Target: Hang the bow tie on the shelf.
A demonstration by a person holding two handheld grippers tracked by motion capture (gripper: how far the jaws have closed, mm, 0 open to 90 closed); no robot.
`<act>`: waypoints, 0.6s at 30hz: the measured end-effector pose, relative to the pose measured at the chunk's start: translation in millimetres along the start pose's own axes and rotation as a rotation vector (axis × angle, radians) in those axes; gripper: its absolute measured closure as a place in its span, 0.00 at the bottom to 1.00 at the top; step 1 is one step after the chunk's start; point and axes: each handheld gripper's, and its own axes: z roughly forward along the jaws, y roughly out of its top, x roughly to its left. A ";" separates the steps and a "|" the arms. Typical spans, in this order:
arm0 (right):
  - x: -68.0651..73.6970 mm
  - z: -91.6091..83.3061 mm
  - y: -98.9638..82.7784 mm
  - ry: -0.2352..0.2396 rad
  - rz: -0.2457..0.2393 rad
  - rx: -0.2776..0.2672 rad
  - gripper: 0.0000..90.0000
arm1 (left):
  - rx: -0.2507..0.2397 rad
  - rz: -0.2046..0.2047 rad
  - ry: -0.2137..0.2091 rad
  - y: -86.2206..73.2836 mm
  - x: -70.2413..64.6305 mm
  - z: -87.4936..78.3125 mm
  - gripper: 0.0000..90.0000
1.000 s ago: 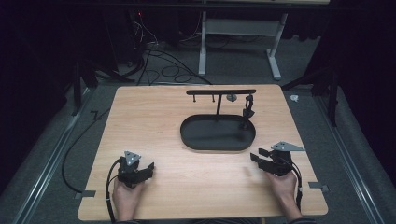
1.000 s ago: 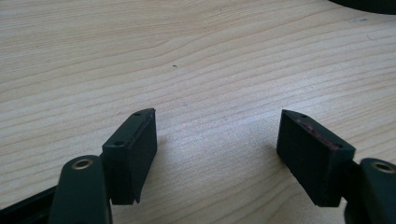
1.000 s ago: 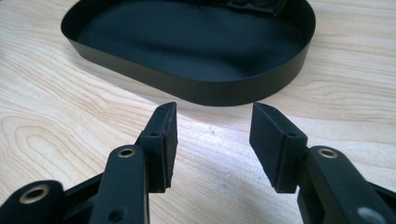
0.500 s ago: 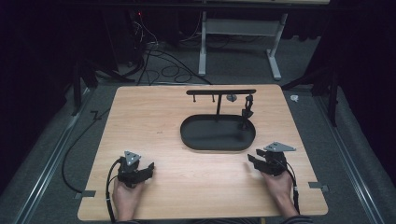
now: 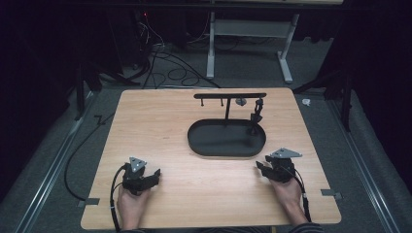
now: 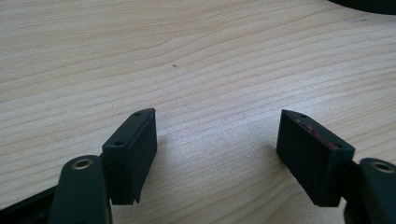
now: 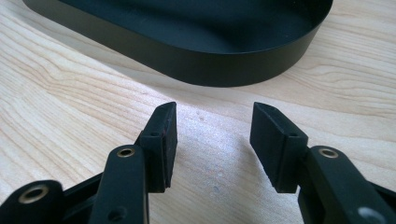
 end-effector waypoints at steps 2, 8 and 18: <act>0.1 1.2 -0.1 -0.001 -0.003 0.002 0.59 | 0.000 0.000 0.000 0.0 0.0 0.0 0.33; -0.2 1.7 -0.1 0.001 0.003 -0.001 0.58 | 0.000 0.000 0.000 0.0 0.0 0.0 0.33; 1.4 5.1 -0.6 0.002 0.011 0.005 0.58 | 0.000 0.000 0.000 0.0 0.1 0.0 0.33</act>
